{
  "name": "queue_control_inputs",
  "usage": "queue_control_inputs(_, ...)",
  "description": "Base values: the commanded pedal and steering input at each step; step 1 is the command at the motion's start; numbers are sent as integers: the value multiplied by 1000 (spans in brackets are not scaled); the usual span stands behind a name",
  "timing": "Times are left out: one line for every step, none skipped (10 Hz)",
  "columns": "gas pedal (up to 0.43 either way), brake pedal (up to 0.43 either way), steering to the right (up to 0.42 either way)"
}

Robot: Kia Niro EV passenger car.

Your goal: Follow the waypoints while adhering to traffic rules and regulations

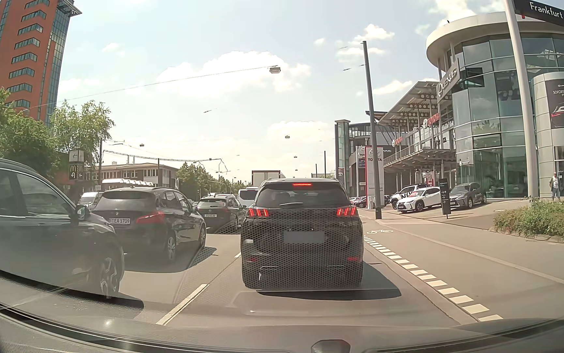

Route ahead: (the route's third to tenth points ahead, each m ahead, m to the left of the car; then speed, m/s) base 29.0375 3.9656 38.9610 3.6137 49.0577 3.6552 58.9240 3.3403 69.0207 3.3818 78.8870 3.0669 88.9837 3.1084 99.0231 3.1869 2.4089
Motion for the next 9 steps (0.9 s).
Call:
queue_control_inputs(0,268,0)
queue_control_inputs(0,274,1)
queue_control_inputs(0,280,0)
queue_control_inputs(0,287,1)
queue_control_inputs(0,311,1)
queue_control_inputs(0,323,1)
queue_control_inputs(0,329,0)
queue_control_inputs(0,329,1)
queue_control_inputs(0,329,1)
